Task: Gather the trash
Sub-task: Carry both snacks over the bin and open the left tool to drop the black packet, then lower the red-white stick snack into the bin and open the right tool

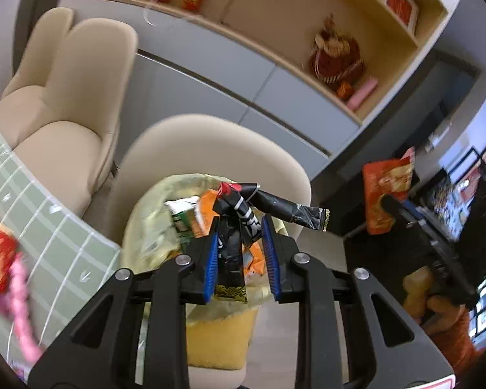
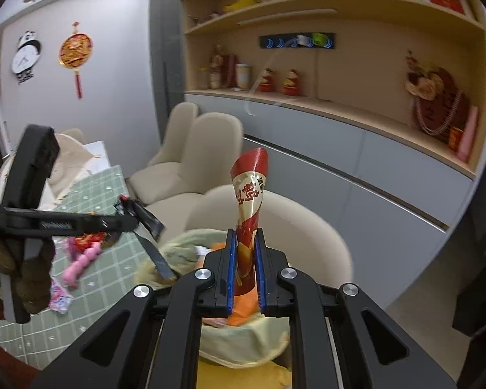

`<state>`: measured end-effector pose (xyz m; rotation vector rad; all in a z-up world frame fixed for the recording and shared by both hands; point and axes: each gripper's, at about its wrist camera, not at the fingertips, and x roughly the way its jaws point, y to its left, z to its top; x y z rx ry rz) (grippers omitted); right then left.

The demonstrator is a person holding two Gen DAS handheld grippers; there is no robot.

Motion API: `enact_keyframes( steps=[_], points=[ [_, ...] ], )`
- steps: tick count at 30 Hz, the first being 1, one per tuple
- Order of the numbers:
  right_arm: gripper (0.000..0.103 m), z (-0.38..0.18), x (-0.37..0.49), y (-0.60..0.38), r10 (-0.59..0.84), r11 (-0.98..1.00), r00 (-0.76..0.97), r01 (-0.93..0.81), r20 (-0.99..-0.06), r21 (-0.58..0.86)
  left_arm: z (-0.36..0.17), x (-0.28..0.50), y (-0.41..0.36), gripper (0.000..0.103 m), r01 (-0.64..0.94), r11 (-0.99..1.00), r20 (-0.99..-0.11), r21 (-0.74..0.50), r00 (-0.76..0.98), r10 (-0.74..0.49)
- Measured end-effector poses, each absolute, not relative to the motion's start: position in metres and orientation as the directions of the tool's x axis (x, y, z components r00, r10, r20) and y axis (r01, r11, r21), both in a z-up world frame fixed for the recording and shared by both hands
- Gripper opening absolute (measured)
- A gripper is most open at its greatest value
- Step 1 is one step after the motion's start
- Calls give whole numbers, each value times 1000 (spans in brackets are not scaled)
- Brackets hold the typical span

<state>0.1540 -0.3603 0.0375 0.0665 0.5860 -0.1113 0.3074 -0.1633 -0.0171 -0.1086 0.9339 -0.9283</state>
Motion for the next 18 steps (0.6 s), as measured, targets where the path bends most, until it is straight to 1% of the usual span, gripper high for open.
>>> enact_keyframes(
  steps=[2, 4, 8, 10, 14, 18],
  points=[
    [12, 34, 154, -373, -99, 990, 823, 140, -559, 30, -29, 314, -186, 23, 651, 624, -663, -432, 240, -709],
    [12, 31, 156, -383, -108, 988, 818, 151, -564, 30, -39, 318, -199, 23, 648, 625, -677, -435, 222, -701],
    [12, 21, 162, -392, -98, 987, 810, 151, -579, 44, -63, 325, -204, 42, 629, 637, -709, -446, 186, -680],
    [12, 15, 165, -396, -84, 988, 805, 143, -587, 56, -71, 327, -202, 48, 619, 649, -719, -443, 187, -669],
    [12, 0, 184, -394, -20, 990, 793, 101, -608, 98, -73, 331, -180, 48, 577, 694, -734, -431, 224, -642],
    [12, -18, 210, -372, 94, 990, 762, -6, -641, 138, -57, 331, -139, 48, 514, 768, -726, -382, 348, -593]
  ],
)
